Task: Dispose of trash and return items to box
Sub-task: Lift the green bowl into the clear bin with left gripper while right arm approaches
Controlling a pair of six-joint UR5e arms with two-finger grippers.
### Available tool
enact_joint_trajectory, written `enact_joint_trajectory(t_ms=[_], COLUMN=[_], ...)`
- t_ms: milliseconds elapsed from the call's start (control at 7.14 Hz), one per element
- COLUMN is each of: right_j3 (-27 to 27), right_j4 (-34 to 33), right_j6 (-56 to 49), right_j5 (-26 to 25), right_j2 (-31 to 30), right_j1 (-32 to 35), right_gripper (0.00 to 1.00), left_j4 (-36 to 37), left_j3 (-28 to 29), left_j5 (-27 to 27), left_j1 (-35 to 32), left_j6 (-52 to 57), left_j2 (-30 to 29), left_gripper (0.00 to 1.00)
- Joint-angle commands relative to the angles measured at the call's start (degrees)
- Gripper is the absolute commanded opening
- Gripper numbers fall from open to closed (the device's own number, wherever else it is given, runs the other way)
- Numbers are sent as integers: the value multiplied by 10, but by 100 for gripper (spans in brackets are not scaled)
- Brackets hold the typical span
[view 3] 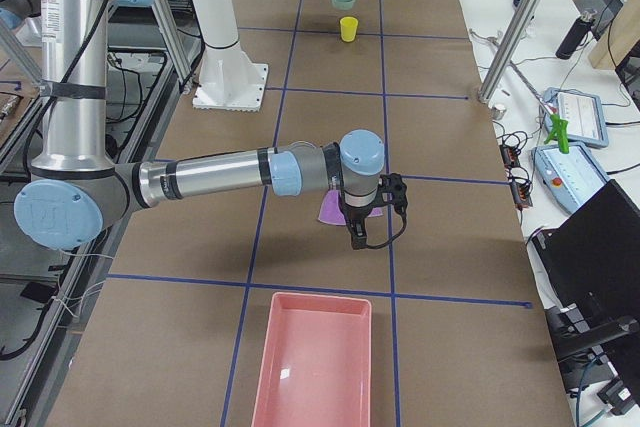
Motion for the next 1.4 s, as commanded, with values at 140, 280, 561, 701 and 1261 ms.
enact_joint_trajectory(t_ms=[140, 280, 561, 701, 1261], right_j3=[4, 4, 3, 2, 7], right_j4=[2, 1, 2, 2, 3], right_j6=[70, 73, 99, 131, 189], right_j5=[-2, -2, -2, -9, -22], right_j2=[14, 20, 34, 49, 59], right_j1=[-22, -29, -53, -74, -100], right_gripper=[100, 100, 100, 100, 100], left_j4=[197, 299, 345, 330, 280], left_j3=[33, 33, 87, 166, 279], left_j5=[-20, -17, 47, 48, 48], left_j1=[-207, -259, -327, -340, -349], left_j6=[368, 477, 604, 663, 669], left_j2=[7, -21, -31, -38, -25], left_gripper=[0, 0, 0, 0, 0])
